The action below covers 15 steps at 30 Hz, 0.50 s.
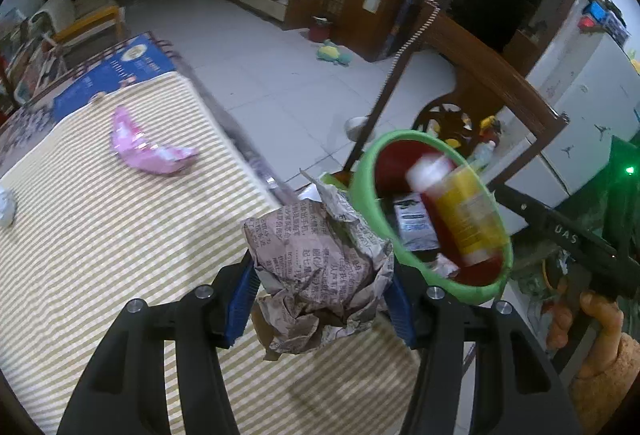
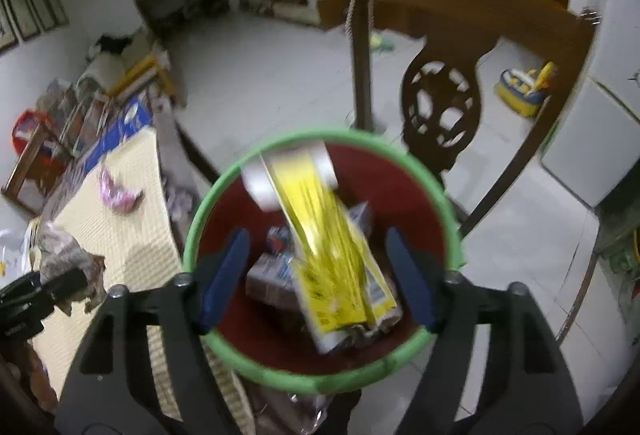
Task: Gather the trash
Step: 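Open the right tool over the bucket while the left tool releases the newspaper ball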
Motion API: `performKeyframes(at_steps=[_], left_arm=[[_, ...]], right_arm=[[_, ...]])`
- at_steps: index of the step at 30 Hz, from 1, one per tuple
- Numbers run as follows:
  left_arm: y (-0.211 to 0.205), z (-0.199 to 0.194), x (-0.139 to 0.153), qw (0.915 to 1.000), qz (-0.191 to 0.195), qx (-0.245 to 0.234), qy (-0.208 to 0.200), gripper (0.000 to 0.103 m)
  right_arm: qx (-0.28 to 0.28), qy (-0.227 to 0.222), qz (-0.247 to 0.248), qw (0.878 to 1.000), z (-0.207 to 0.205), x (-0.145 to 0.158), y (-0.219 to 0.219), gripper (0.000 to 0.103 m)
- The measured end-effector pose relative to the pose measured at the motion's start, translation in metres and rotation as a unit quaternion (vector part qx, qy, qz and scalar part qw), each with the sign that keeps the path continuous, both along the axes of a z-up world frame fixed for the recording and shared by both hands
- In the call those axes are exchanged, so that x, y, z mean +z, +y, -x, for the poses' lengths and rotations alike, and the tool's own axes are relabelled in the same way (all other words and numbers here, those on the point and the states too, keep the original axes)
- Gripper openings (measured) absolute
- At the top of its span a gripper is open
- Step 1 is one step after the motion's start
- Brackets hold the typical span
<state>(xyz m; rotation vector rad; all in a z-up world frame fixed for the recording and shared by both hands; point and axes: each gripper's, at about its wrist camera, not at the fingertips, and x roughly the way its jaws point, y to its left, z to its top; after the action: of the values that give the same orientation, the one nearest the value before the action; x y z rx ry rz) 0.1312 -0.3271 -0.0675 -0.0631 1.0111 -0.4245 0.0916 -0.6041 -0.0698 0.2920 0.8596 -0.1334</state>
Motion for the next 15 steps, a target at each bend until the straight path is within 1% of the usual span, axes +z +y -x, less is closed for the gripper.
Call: performKeyframes(at_steps=[4, 7, 11, 13, 15], left_arm=[[-0.036, -0.008, 0.011, 0.9985, 0.031, -0.045, 0.0, 0.054], [-0.068, -0.01, 0.019, 0.9951, 0.048, -0.086, -0.011, 0.055], [-0.109, -0.012, 0.02, 0.9893, 0.043, -0.136, -0.03, 0.056], [-0.123, -0.014, 0.019, 0.9866, 0.048, -0.153, -0.031, 0.07], [-0.129, -0.013, 0.019, 0.9866, 0.043, -0.154, -0.035, 0.075]], right_arm=[[-0.034, -0.017, -0.002, 0.999, 0.016, 0.005, -0.02, 0.079], [-0.067, -0.02, -0.014, 0.997, 0.034, 0.004, -0.038, 0.079], [-0.101, -0.02, -0.016, 0.995, 0.058, 0.006, -0.053, 0.079], [-0.11, -0.02, -0.014, 0.994, 0.065, 0.006, -0.056, 0.079], [-0.12, -0.02, -0.008, 0.992, 0.073, 0.008, -0.056, 0.079]])
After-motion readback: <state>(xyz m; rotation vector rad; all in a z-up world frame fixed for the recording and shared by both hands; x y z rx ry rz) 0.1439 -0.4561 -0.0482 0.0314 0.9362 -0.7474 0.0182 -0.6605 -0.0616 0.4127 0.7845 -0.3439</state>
